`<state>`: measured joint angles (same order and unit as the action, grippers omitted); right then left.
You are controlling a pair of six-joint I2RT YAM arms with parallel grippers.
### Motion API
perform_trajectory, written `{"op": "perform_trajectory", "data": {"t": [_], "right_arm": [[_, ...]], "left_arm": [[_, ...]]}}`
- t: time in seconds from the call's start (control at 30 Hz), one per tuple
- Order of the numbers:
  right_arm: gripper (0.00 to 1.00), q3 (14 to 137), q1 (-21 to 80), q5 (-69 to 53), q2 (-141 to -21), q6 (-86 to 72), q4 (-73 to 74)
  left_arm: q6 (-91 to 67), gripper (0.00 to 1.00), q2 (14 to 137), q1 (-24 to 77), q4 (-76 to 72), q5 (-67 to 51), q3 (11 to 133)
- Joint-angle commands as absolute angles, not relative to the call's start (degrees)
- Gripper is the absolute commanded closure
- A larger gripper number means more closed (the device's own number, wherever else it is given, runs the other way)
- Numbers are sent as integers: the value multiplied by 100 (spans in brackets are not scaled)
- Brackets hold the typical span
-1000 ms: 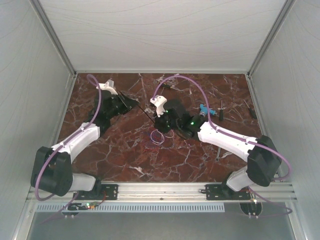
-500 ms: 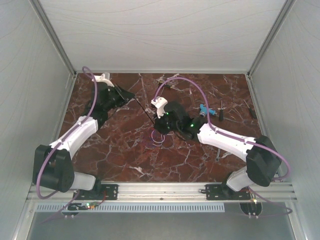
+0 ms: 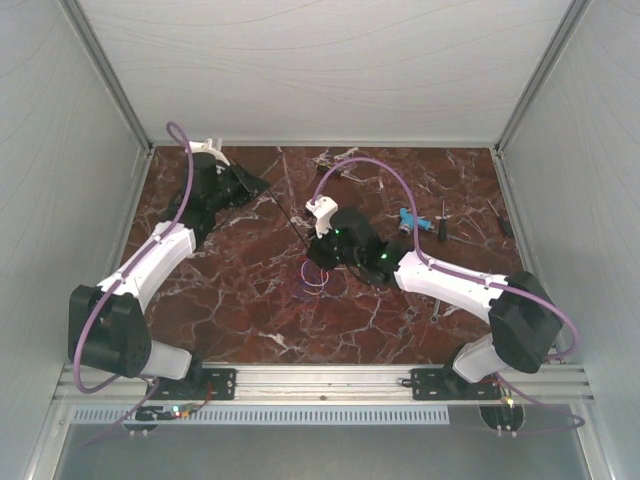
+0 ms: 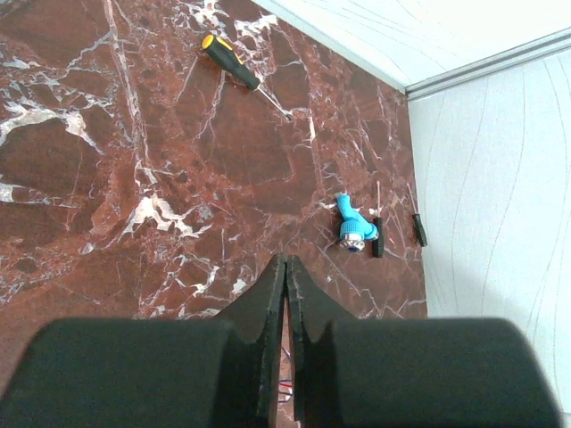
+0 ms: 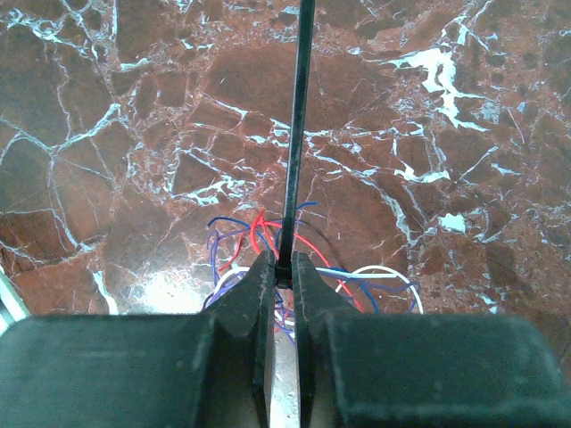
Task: Zip-tie the wires
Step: Tie the cable at the center of the board, then place the cable at the center of the board.
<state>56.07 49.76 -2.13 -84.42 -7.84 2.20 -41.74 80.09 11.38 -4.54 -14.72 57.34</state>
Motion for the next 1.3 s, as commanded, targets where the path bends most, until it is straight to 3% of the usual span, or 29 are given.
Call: {"op": "perform_trajectory", "data": {"t": [0.0, 0.13, 0.17, 0.23, 0.33, 0.4, 0.47, 0.77, 1.27], "right_arm": [[100, 5509, 5032, -199, -8345, -912, 936], [100, 5911, 5028, -121, -8340, -897, 986], [95, 6036, 5020, -122, -8347, -896, 997], [70, 6303, 4999, -118, -8370, -889, 1025], [44, 6732, 4963, -111, -8400, -862, 1055], [15, 6954, 4921, -87, -8378, -872, 1059], [5, 7101, 4849, -97, -8297, -921, 1040], [2, 6609, 4363, -473, -7421, -1284, 853], [3, 5502, 3851, -529, -6437, -1493, 828]], "left_arm": [[-4020, 100, 7968, 865, -1286, -1111, 6329], [-4019, 100, 7916, 869, -1231, -1292, 6547], [-3998, 100, 7897, 866, -1196, -1324, 6626], [-3946, 100, 7863, 868, -1158, -1390, 6784], [-3854, 100, 7855, 870, -1084, -1464, 7082], [-3774, 100, 7881, 866, -980, -1469, 7342], [-3662, 100, 7916, 869, -879, -1429, 7627], [-2893, 100, 8200, 843, -843, -799, 8619], [-3555, 100, 9097, 942, -1634, -1594, 9186]]}}
